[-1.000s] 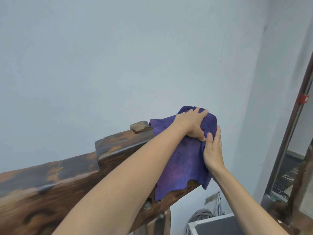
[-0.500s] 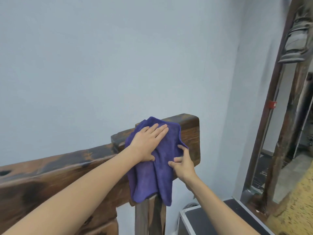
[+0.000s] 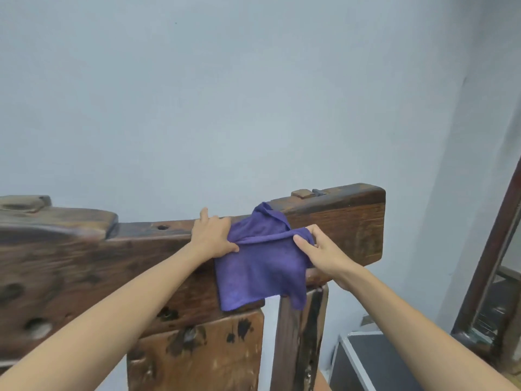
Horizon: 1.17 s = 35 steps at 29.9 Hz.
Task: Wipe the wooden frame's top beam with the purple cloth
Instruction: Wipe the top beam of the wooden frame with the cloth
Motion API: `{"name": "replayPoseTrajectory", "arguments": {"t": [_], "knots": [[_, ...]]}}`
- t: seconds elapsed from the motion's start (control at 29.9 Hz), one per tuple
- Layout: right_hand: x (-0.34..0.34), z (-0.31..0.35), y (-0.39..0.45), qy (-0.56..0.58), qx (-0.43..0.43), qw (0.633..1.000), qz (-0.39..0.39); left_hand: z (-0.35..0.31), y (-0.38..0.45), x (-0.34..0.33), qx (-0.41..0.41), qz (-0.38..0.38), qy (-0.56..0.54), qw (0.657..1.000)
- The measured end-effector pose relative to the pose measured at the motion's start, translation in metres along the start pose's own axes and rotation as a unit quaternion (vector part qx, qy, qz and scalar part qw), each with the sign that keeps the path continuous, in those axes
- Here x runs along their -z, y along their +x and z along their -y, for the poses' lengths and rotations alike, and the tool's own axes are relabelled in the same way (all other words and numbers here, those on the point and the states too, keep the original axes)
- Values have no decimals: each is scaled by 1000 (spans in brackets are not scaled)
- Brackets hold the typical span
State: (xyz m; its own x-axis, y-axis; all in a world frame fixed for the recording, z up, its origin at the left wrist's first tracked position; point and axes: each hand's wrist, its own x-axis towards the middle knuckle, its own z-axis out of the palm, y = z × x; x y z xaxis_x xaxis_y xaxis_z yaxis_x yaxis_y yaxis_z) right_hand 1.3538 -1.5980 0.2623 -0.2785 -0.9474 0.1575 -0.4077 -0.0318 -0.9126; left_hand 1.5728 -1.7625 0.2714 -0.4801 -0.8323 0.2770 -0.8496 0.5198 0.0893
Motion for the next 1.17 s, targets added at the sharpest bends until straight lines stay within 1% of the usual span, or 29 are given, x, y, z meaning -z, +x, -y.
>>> {"name": "replayPoseTrajectory", "arguments": {"t": [0.03,0.07,0.13,0.17,0.2,0.27,0.3,0.37,0.47,0.57,0.67,0.7,0.74,0.77,0.84,0.9,0.97,1.07,1.14,1.17], "knots": [[-9,6,-4,-19,6,1000,-2,8,-8,4,-10,-16,-3,1000],[-14,10,-6,-22,14,1000,-11,12,-15,8,-20,-48,-20,998],[-23,21,-12,-7,48,998,-30,23,-32,20,-34,-113,-91,989],[-25,27,-14,3,76,996,-44,29,-42,28,-40,-121,-133,983],[-26,32,-17,13,106,993,-53,35,-51,35,-42,-112,-174,977],[-26,43,-21,31,140,988,-56,48,-70,50,-15,-63,-280,958],[-27,49,-23,32,146,987,-52,54,-81,57,9,-33,-346,937],[-25,59,-27,23,143,989,-40,66,-100,68,45,32,-462,885],[-28,71,-35,8,125,992,-19,90,-132,79,82,94,-572,811],[-36,78,-40,-8,129,992,-9,110,-156,82,106,101,-638,756],[-51,83,-44,-22,136,990,-7,136,-175,86,136,71,-693,704],[-57,84,-45,-22,138,990,-10,146,-181,88,141,59,-695,703],[-63,84,-46,-25,139,990,-14,156,-189,91,147,49,-683,714],[-68,84,-45,-36,140,989,-20,165,-194,93,151,41,-663,732],[-77,85,-45,-79,144,986,-8,182,-207,97,171,19,-624,763],[-84,86,-44,-147,148,978,19,198,-218,101,197,-16,-601,774],[-88,91,-44,-217,151,964,45,214,-226,104,219,-46,-594,773],[-97,99,-41,-296,151,938,101,236,-237,109,227,-51,-574,785],[-106,104,-35,-338,158,917,145,247,-243,111,216,-47,-552,804],[-111,106,-31,-355,168,906,157,250,-245,111,206,-45,-528,822]]}}
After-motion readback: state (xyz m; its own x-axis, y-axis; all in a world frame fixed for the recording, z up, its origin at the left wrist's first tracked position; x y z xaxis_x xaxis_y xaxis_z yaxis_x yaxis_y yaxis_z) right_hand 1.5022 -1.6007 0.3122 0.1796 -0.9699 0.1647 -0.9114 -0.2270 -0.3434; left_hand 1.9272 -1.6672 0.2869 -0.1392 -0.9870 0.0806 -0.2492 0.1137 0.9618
